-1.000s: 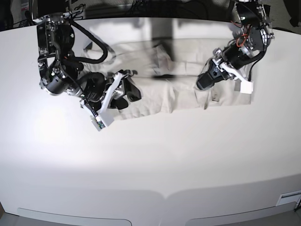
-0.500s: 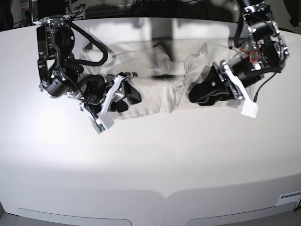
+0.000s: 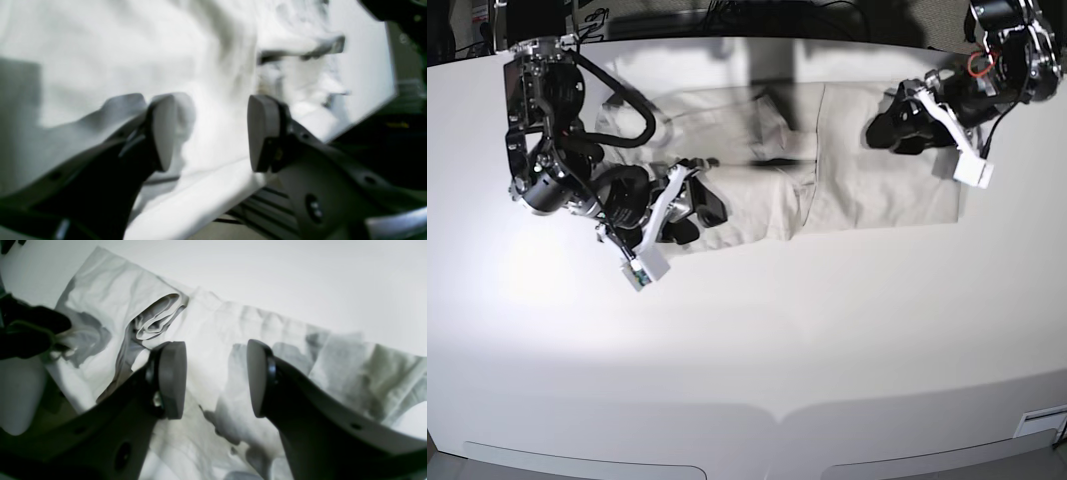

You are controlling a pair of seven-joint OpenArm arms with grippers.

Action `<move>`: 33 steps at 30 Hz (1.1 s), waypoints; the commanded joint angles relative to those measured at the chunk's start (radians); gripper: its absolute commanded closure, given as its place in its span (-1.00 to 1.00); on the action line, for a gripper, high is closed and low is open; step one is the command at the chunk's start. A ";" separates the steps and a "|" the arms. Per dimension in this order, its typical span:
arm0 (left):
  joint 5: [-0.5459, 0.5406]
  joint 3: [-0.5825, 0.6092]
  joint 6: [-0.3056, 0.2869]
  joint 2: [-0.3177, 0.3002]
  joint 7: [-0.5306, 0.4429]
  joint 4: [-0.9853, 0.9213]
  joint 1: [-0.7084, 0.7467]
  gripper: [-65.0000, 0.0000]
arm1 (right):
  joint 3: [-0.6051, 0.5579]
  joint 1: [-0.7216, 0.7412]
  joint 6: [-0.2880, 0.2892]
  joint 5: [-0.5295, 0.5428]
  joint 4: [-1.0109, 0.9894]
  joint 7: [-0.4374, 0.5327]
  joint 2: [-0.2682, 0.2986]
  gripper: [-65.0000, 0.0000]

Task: Fold the T-shirt properly
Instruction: 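Grasp the strip's end with the right gripper and its middle with the left, then fold the strip's end over toward the middle with the right gripper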

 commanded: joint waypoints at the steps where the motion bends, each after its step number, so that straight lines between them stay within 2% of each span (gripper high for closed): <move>1: 0.021 -0.001 -0.006 -0.014 -0.043 0.018 0.008 -0.03 | 0.003 0.018 0.002 0.019 0.017 0.006 0.003 0.09; 8: 0.367 -0.002 -0.006 -0.014 -0.256 0.018 0.084 -0.03 | 0.071 0.033 -0.001 0.032 0.017 -0.036 0.020 0.09; 10: 0.417 -0.002 -0.006 -0.014 -0.298 0.018 0.111 -0.03 | 0.106 0.037 -0.001 0.080 0.017 -0.055 0.042 0.09; 15: 0.435 -0.002 -0.006 -0.014 -0.345 0.016 0.174 -0.03 | 0.196 0.041 -0.001 0.183 0.017 -0.074 0.086 0.09; 19: 0.568 -0.009 -0.006 -0.014 -0.403 0.016 0.176 -0.03 | 0.243 0.039 -0.001 0.240 0.017 -0.147 0.101 0.09; 21: 0.557 -0.025 -0.006 -0.014 -0.438 0.016 0.175 -0.03 | 0.245 0.038 0.000 0.255 0.017 -0.197 0.113 0.09; 24: 0.441 -0.057 -0.006 -0.014 -0.438 0.017 0.176 -0.03 | 0.245 0.026 -0.008 0.242 0.014 -0.243 0.132 0.09; 28: 0.310 -0.082 -0.006 -0.014 -0.414 0.034 0.176 -0.03 | 0.245 0.000 -0.045 0.177 -0.013 -0.241 0.158 0.09; 33: 0.275 -0.082 -0.006 -0.014 -0.413 0.084 0.176 -0.03 | 0.245 -0.043 -0.054 0.176 -0.032 -0.226 0.172 0.09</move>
